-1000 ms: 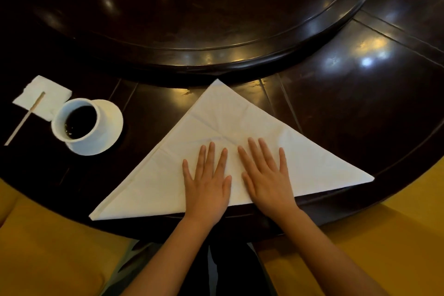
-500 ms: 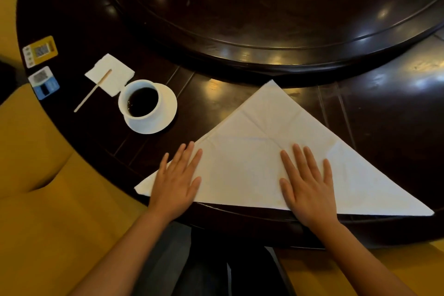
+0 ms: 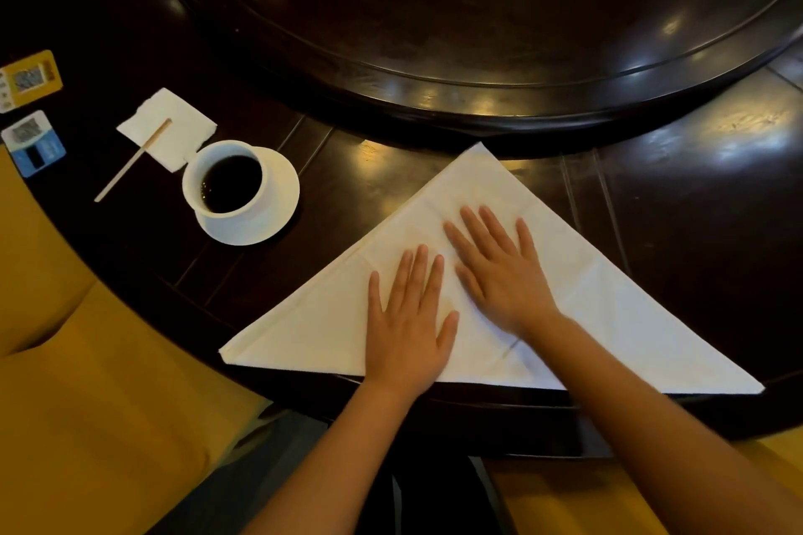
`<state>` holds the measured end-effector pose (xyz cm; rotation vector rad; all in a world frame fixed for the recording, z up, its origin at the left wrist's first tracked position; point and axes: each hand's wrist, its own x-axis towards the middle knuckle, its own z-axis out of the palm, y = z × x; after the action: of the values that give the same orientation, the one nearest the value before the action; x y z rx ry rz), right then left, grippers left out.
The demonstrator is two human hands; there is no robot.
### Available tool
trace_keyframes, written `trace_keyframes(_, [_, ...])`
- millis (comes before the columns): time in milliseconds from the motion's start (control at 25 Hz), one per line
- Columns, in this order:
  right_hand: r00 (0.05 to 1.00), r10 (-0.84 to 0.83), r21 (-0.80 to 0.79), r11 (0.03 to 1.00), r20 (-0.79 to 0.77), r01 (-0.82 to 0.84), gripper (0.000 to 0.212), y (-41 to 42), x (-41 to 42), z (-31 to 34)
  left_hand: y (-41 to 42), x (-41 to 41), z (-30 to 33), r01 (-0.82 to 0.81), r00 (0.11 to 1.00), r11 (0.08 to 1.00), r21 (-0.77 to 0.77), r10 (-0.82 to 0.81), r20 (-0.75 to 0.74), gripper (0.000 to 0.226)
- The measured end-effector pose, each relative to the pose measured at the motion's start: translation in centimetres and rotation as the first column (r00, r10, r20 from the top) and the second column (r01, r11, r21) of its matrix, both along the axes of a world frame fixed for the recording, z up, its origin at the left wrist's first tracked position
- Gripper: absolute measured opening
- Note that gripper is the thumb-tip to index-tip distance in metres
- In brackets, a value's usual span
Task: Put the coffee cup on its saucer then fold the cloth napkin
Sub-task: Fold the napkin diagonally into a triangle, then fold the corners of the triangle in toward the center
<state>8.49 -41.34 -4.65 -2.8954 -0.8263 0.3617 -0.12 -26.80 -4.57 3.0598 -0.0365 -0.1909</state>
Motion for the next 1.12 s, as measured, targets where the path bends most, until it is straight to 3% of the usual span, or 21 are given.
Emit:
trace_keyframes(120, [0.999, 0.032, 0.014, 0.999, 0.012, -0.032, 0.057, 0.0, 5.8, -0.2, -0.2, 0.2, -0.8, -0.023, 0.999, 0.999, 0.038, 0.024, -0.032, 0.073])
trace_keyframes(320, [0.99, -0.139, -0.032, 0.99, 0.02, 0.139, 0.065, 0.8, 9.1, 0.2, -0.1, 0.2, -0.8, -0.017, 0.999, 1.0, -0.017, 0.017, -0.027, 0.08])
trace_keyframes(560, [0.909, -0.414, 0.091, 0.908, 0.042, 0.41, 0.064, -5.2, 1.7, 2.3, 0.0, 0.1, -0.6, -0.051, 0.998, 0.998, -0.036, 0.049, -0.051, 0.082])
trace_keyframes(680, [0.847, -0.531, 0.01, 0.847, 0.032, 0.531, 0.062, -10.3, -3.3, 3.3, -2.8, 1.0, 0.3, -0.094, 0.996, 0.988, -0.119, 0.093, -0.013, 0.077])
trace_keyframes(760, [0.793, -0.609, -0.073, 0.79, 0.033, 0.609, 0.061, -12.9, -5.6, 3.8, -5.6, 1.5, 0.7, 0.006, 1.0, 0.99, -0.141, -0.006, 0.002, 0.074])
trace_keyframes(880, [0.718, -0.692, -0.168, 0.701, 0.076, 0.693, 0.058, -16.2, -7.9, 4.5, -8.0, 1.3, 0.0, 0.17, 0.984, 0.983, -0.073, -0.174, -0.038, 0.074])
trace_keyframes(1120, [0.64, -0.764, -0.225, 0.612, 0.084, 0.759, 0.053, -20.1, -9.3, 5.4, -8.1, 1.0, -0.5, 0.197, 0.98, 0.98, 0.03, -0.196, -0.039, 0.079])
